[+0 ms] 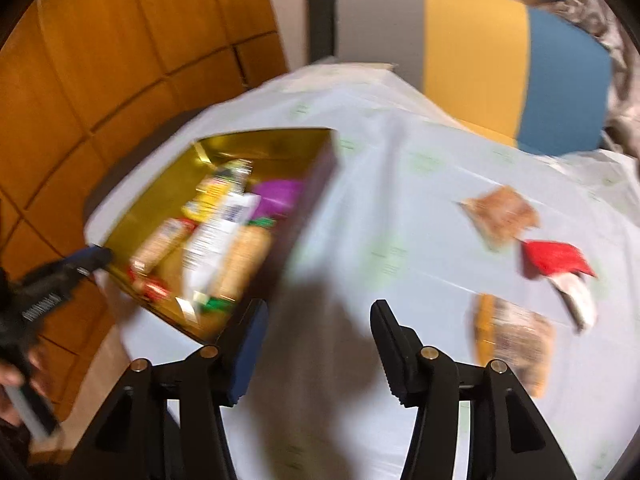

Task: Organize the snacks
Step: 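Grasp the clear sunflower-seed bag with yellow edging with the left gripper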

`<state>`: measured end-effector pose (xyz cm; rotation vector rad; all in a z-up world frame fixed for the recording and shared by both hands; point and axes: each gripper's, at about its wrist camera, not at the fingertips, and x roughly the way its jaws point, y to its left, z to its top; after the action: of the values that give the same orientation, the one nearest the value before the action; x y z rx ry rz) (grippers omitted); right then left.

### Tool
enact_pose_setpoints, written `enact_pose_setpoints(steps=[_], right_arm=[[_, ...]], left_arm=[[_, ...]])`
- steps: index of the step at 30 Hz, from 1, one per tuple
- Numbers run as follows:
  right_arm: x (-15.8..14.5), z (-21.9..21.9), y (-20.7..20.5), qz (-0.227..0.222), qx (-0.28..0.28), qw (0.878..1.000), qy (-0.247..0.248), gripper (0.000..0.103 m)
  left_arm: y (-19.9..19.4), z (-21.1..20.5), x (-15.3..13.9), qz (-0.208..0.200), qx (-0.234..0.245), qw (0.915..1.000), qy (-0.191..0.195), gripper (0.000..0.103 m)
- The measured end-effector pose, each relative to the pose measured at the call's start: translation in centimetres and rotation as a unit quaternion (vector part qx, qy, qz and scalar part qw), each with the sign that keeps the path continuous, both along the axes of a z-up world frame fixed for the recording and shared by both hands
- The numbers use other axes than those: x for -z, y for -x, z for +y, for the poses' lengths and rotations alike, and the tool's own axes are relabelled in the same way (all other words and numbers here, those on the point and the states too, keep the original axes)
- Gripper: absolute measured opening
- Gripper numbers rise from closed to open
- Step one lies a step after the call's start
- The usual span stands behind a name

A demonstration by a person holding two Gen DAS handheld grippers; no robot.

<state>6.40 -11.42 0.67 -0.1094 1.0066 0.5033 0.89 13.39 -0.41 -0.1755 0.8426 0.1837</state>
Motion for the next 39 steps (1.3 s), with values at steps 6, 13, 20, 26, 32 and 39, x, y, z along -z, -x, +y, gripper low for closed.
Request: enact_pose_setpoints(steps=[6, 13, 20, 26, 32, 39], right_arm=[[0.0, -7.3, -1.1, -0.009, 0.056, 0.997, 0.048, 0.055], [-0.6, -14.7, -3.0, -0.025, 0.097, 0.987, 0.123, 0.068], [0.7, -24.5, -5.6, -0.007, 0.244, 0.963, 0.111, 0.068], [1.6, -27.8, -6.6, 0.029, 0.312, 0.946, 0.083, 0.068], [1.2, -28.7, -6.4, 0.023, 0.328, 0.942, 0.069, 0.068], [0.9, -27.7, -6.2, 0.018, 0.313, 0.947, 0.064, 0.068]], left_arm=[[-0.2, -2.3, -0.8, -0.009, 0.034, 0.9994, -0.009, 0.034], [-0.6, -4.9, -1.2, -0.006, 0.072, 0.9971, -0.023, 0.034], [-1.0, -8.1, -1.4, -0.002, 0.113, 0.9929, -0.037, 0.034], [-1.7, -11.3, -1.5, 0.004, 0.157, 0.9867, -0.04, 0.034], [-2.7, -14.5, -1.1, 0.019, 0.198, 0.9795, -0.034, 0.034], [-4.2, -18.1, -0.4, 0.038, 0.24, 0.9698, -0.018, 0.034]])
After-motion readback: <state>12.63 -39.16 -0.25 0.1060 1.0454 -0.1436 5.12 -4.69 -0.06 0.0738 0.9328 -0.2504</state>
